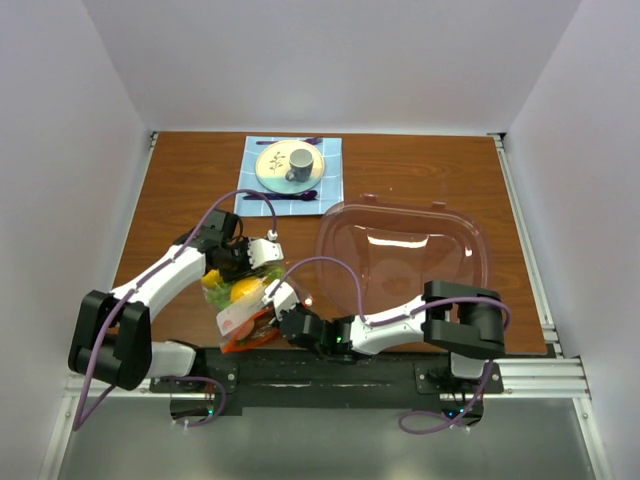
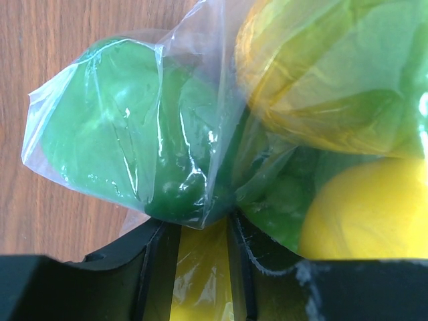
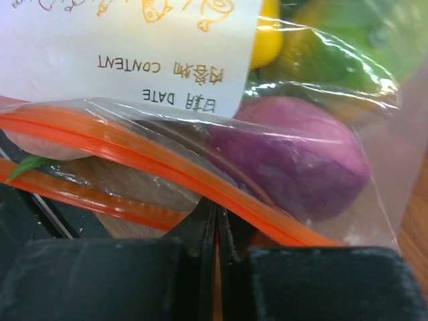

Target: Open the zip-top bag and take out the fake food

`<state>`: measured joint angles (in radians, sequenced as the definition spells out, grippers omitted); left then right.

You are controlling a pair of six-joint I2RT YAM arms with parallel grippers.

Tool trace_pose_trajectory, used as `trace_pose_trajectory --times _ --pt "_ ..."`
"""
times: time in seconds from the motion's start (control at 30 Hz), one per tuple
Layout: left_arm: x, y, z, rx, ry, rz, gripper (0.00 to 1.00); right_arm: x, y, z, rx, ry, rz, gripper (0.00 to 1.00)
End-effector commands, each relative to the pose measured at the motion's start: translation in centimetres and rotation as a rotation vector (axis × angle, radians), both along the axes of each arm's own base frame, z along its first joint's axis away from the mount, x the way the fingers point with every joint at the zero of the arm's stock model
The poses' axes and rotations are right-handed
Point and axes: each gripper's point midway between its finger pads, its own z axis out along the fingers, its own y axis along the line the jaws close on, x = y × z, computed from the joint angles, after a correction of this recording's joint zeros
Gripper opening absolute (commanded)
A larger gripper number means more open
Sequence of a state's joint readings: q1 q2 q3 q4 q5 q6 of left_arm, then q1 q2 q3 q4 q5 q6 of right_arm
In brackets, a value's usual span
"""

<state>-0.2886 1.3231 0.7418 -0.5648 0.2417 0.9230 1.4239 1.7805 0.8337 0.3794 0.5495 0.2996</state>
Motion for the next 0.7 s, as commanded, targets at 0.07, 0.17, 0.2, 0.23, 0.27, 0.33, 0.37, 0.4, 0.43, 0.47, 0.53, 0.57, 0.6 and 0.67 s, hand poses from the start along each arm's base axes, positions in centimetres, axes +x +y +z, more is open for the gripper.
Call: trace_pose_trajectory --times 0.07,0.17,0.2,0.23,0.27,0.33,0.37,0.4,0.43,0.47,0.53,0.57,0.6,0.67 --pt "-2.6 0.7 -2.1 0.026 0.118 0.027 0.37 0.5 0.6 1.5 0.098 0.021 -0.066 0.44" --pt "-2.8 0.8 -2.2 0.032 0.127 0.027 0.36 0.9 1.1 2.1 0.107 0.004 -0.078 0.62" --pt "-2.9 0.8 -2.2 0.034 0.132 0.023 0.36 1.4 0.8 2.5 0.109 -0.013 -0.113 0.67" --pt "-3.0 0.8 -2.2 0.034 0.135 0.02 0.35 1.7 0.7 2.5 0.1 -0.023 -0.126 0.69" --pt "-3.1 0.8 -2.2 0.034 0.134 0.018 0.35 2.1 0.9 3.3 0.107 -0.043 -0.147 0.71" --pt "-3.2 0.9 -2.3 0.036 0.136 0.016 0.34 3.1 0.1 3.6 0.087 -0.083 -0.211 0.78" --pt "-3.1 0.9 -2.3 0.038 0.131 0.012 0.34 3.6 0.2 4.2 0.093 -0.1 -0.237 0.8" --pt "-3.2 0.9 -2.3 0.039 0.133 0.009 0.34 4.3 -0.7 4.2 0.062 -0.137 -0.293 0.82" --pt "-3.3 1.0 -2.3 0.043 0.129 0.005 0.34 4.8 -0.7 4.8 0.064 -0.157 -0.322 0.84" --pt "-3.3 1.0 -2.3 0.044 0.128 0.002 0.34 5.2 -0.8 5.1 0.056 -0.175 -0.346 0.84" --pt "-3.5 1.1 -2.4 0.048 0.131 -0.002 0.33 6.2 -1.6 5.6 0.021 -0.222 -0.421 0.84" --pt "-3.6 1.2 -2.5 0.051 0.135 -0.004 0.33 6.4 -1.8 5.8 0.02 -0.23 -0.444 0.84" --pt "-3.7 1.3 -2.6 0.053 0.138 -0.009 0.33 6.5 -1.9 5.7 0.012 -0.235 -0.456 0.84" --pt "-4.0 1.3 -2.7 0.056 0.14 -0.016 0.33 6.7 -2.3 6.2 0.031 -0.243 -0.504 0.84"
